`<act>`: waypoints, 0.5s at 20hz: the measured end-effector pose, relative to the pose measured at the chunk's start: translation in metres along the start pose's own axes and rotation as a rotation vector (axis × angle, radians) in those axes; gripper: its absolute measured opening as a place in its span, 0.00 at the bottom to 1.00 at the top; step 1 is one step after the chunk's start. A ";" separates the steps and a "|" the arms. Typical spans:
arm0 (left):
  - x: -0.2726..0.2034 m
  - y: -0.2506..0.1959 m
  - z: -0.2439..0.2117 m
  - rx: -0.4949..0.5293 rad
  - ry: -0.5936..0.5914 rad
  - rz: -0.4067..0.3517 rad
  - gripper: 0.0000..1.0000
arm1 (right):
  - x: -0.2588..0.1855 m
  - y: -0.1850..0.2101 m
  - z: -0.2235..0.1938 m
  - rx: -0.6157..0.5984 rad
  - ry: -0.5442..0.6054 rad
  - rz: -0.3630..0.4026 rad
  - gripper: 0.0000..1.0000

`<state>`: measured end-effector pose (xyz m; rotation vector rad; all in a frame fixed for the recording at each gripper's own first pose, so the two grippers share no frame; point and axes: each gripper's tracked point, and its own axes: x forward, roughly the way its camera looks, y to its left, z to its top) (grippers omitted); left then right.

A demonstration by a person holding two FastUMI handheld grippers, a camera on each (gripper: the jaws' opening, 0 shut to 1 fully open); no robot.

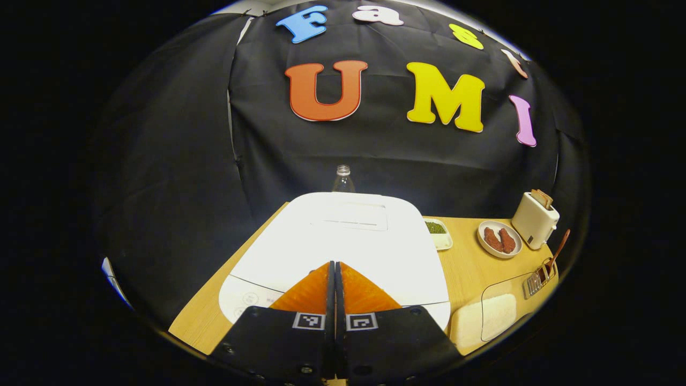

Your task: Close the left gripper, press the button to open the rice cooker; take a wooden spoon from the chopstick holder with the right hand, scoop a spoonful of rice and pour it into the rice cooker, then put the wooden spoon back into the chopstick holder.

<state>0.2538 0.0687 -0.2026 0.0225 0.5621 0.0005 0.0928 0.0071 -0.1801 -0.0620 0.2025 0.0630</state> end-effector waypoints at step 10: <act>0.005 -0.001 -0.002 0.018 0.028 0.019 0.01 | -0.016 0.003 0.005 -0.004 -0.001 0.008 0.98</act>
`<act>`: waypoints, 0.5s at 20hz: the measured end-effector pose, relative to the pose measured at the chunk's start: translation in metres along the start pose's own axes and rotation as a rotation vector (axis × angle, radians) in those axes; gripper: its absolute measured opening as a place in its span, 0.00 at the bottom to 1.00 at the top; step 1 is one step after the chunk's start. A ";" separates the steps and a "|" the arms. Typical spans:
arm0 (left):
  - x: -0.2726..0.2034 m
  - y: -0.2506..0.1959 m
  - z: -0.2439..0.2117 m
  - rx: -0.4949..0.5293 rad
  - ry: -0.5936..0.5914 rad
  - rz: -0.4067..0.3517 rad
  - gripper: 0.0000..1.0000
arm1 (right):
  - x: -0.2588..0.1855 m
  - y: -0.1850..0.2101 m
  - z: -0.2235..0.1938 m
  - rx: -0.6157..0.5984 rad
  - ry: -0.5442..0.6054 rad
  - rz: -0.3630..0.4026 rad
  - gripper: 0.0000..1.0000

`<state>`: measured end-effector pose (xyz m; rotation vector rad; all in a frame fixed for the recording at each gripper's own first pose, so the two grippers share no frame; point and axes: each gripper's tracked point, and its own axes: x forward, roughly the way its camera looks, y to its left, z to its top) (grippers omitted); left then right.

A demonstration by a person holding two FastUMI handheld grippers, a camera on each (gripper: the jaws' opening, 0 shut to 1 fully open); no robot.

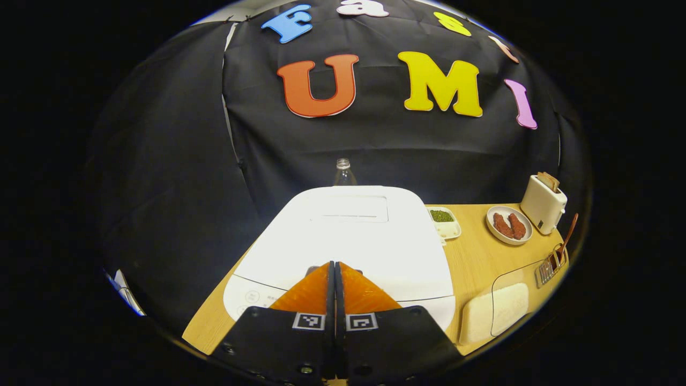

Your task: Close the left gripper, press the button to open the rice cooker; take a wooden spoon from the chopstick holder with the right hand, scoop a spoonful of rice and pour it into the rice cooker, then put the wooden spoon back into the chopstick holder.

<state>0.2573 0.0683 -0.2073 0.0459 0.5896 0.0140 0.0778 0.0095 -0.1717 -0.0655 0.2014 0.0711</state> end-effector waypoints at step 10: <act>-0.044 -0.003 0.042 -0.150 -0.022 -0.098 0.07 | -0.050 -0.013 0.018 -0.032 -0.006 -0.030 1.00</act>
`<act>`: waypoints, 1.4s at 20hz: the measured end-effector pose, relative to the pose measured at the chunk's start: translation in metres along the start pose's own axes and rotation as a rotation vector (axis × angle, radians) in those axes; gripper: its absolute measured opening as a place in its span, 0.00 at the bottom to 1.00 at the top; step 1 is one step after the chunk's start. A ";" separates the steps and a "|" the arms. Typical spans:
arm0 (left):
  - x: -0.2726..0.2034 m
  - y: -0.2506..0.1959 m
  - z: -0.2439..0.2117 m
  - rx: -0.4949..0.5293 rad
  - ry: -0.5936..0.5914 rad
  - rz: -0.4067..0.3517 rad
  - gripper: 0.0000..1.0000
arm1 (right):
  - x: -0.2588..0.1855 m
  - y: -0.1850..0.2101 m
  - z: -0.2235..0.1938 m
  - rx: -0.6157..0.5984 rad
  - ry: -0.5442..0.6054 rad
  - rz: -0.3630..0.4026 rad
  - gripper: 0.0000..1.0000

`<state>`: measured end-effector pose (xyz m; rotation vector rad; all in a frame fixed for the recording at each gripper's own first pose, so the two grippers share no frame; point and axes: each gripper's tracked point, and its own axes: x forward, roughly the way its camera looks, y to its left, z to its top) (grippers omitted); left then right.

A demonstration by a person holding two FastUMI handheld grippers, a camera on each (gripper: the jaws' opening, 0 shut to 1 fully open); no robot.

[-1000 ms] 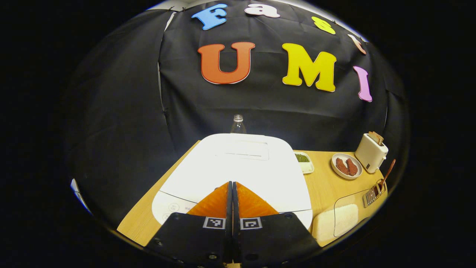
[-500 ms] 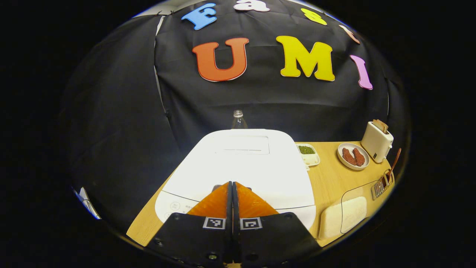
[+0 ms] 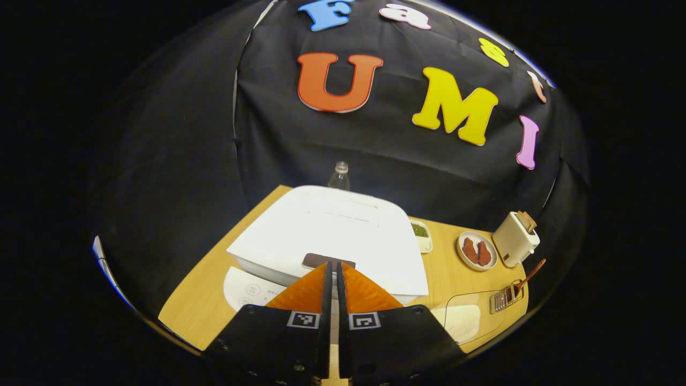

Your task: Close the left gripper, press the button to open the rice cooker; take a wooden spoon from the chopstick holder with the right hand, scoop a spoonful of rice and pour it into the rice cooker, then put the wooden spoon back into the chopstick holder.

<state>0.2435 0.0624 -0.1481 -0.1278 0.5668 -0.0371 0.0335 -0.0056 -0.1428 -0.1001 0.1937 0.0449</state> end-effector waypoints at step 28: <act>-0.196 -0.056 -0.059 0.113 -0.467 -0.125 0.94 | 0.126 -0.080 -0.035 0.057 0.062 -0.134 1.00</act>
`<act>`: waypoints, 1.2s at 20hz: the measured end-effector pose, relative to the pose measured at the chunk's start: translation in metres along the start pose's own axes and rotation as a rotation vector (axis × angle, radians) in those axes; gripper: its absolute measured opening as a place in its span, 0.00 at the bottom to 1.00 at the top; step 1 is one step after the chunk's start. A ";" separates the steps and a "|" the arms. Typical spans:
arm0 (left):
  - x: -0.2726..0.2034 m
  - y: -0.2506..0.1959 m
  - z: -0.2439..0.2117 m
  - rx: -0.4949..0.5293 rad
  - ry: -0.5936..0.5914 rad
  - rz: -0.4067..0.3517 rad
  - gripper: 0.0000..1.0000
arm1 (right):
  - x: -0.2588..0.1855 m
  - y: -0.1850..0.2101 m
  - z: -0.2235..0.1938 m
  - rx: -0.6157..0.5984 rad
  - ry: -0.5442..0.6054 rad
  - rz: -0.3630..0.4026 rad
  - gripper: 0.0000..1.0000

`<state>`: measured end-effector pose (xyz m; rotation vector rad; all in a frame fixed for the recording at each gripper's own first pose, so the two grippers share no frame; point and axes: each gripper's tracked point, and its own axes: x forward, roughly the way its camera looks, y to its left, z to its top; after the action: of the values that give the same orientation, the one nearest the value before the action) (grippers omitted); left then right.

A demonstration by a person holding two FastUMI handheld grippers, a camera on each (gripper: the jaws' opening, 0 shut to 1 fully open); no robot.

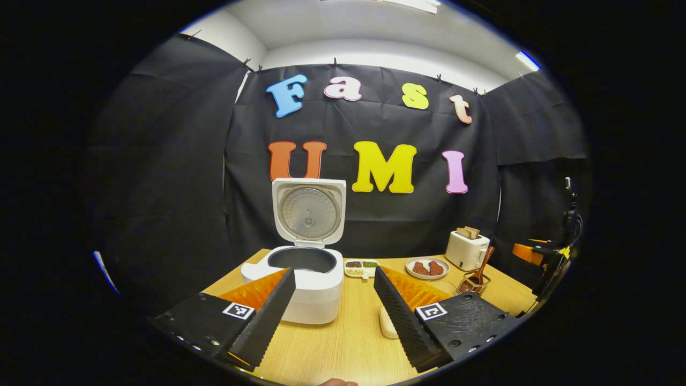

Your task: Close the left gripper, press the button to open the rice cooker; take a wooden spoon from the chopstick holder with the right hand, scoop a spoonful of rice and pour it into the rice cooker, then put the wooden spoon back into the chopstick holder.

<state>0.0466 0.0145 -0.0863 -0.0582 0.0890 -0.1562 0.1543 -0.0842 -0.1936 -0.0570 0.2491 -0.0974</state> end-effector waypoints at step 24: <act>-0.116 -0.080 -0.014 0.059 -0.150 -0.071 0.93 | 0.169 -0.017 -0.074 0.283 0.221 0.103 0.29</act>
<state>-0.0807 -0.0467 -0.0857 -0.0141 -0.0679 -0.2244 0.2971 -0.1213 -0.3056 0.2495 0.4555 -0.0360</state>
